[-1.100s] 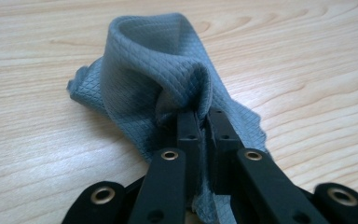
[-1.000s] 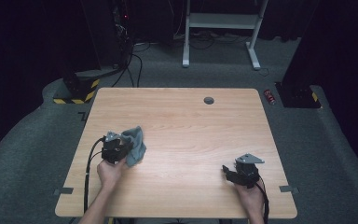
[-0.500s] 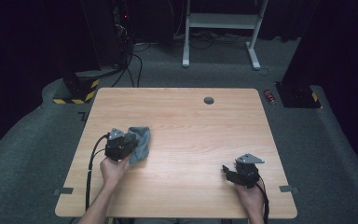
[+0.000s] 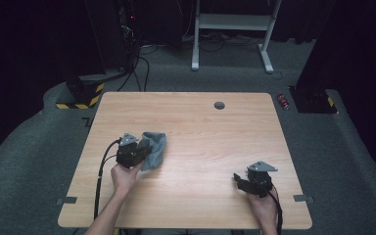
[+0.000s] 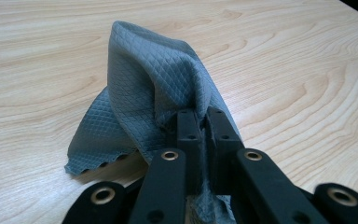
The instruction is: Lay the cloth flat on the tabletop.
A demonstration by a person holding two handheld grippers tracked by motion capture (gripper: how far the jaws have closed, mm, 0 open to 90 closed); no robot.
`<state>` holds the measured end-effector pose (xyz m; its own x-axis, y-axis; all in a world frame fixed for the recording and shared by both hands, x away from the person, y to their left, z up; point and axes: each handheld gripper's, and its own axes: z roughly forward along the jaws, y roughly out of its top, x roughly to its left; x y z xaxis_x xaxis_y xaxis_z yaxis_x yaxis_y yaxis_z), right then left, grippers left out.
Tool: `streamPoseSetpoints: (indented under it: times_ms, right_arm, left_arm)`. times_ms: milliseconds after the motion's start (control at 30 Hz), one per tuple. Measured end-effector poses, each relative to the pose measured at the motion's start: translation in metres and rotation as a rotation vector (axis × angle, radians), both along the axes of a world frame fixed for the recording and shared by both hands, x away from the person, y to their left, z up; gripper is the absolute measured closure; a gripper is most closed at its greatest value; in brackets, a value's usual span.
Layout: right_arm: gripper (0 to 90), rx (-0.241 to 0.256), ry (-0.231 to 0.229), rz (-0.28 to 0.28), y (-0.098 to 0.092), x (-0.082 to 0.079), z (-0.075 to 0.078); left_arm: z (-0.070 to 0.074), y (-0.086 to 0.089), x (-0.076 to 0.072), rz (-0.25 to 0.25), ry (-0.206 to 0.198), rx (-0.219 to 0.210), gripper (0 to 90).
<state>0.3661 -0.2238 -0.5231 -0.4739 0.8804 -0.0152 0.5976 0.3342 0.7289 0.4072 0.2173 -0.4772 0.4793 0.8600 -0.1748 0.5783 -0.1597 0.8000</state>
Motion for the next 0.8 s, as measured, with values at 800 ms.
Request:
streamPoseSetpoints:
  times_ms: [800]
  right_arm:
    - [35.0, 0.0, 0.0, 0.0, 0.0, 0.0, 0.0]
  left_arm:
    - [0.009, -0.043, 0.003, -0.122, -0.016, -0.039, 85.7]
